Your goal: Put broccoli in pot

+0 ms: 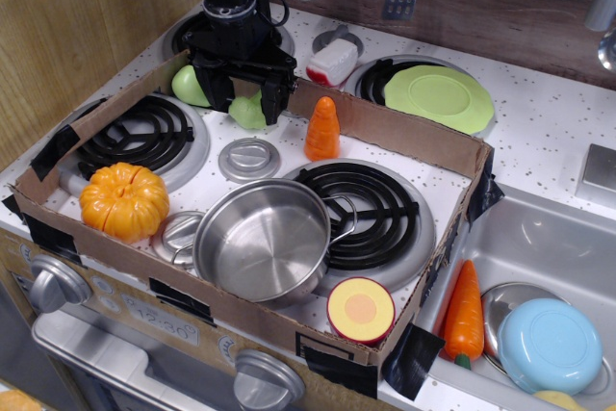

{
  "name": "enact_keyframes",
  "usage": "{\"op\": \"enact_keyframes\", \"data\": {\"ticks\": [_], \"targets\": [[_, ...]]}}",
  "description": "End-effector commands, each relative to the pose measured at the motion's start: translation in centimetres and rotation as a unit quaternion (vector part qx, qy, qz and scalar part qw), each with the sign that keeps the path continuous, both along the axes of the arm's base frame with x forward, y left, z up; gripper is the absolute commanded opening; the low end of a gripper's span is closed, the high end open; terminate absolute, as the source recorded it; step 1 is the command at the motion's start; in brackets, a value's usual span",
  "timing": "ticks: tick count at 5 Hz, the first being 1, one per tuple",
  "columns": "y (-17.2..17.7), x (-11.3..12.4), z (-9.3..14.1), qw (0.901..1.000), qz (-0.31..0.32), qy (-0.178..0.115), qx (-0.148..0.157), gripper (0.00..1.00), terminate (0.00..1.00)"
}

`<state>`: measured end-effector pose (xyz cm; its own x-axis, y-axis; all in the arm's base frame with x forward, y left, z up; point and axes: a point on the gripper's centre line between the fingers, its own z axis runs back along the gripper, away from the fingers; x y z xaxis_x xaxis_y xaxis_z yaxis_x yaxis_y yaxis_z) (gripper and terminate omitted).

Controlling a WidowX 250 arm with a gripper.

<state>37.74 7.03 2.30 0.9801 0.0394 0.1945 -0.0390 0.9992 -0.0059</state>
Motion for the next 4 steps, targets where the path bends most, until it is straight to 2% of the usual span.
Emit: {"op": "enact_keyframes", "data": {"ticks": [1,2,3,4], "targets": [[-0.3,1.6,0.7,0.9995,-0.013,-0.027,-0.002,1.0,0.0],[-0.2,1.5,1.0,0.9995,-0.011,-0.028,0.003,0.0,0.0],[-0.2,1.3,1.9,0.9992,-0.004,-0.036,0.017,0.0,0.0],[0.1,1.3,3.4,0.9991,-0.005,-0.031,0.027,0.0,0.0]]}}
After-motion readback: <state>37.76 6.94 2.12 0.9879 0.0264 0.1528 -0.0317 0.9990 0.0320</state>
